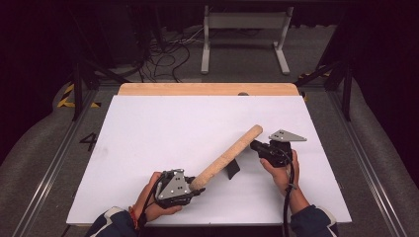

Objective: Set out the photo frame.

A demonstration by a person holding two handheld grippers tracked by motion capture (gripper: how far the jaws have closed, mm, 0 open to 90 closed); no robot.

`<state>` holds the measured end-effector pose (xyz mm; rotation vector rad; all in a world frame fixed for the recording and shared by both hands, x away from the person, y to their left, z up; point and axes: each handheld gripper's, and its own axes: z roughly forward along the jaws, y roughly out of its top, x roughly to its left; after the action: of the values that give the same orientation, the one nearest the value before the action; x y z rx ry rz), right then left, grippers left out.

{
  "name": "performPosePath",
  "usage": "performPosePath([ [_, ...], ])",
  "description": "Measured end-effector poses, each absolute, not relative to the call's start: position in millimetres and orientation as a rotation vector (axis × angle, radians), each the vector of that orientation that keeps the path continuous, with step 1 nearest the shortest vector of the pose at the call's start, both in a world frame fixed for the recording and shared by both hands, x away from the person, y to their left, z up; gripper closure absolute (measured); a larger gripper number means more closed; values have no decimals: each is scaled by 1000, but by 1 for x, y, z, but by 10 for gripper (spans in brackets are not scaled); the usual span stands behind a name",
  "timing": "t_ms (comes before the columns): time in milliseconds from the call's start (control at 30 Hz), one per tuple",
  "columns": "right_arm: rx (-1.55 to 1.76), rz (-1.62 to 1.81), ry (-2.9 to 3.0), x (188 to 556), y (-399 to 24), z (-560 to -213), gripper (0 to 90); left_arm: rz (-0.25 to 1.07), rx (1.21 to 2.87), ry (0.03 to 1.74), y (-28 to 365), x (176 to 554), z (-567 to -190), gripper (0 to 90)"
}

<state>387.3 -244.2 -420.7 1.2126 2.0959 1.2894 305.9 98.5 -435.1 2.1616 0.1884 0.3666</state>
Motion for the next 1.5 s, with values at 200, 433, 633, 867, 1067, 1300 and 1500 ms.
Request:
performPosePath([
  [200,1199,1277,2112,390,-240,-421,851,350,2158,176,91,304,-435,647],
  [433,1194,1301,2138,388,-232,-415,865,319,2158,158,83,305,-436,644],
  [633,1209,1297,2157,388,-229,-411,875,327,2162,141,73,305,-435,623],
  [867,1210,1254,2187,393,-222,-410,875,308,2162,155,70,306,-435,601],
  [1067,1185,1227,2215,398,-212,-411,876,291,2159,152,61,308,-435,553],
  [1300,1206,1233,2215,402,-205,-410,900,270,2147,172,52,310,-435,495],
  [1500,1193,1251,2221,400,-199,-410,900,254,2131,193,51,313,-436,459],
])
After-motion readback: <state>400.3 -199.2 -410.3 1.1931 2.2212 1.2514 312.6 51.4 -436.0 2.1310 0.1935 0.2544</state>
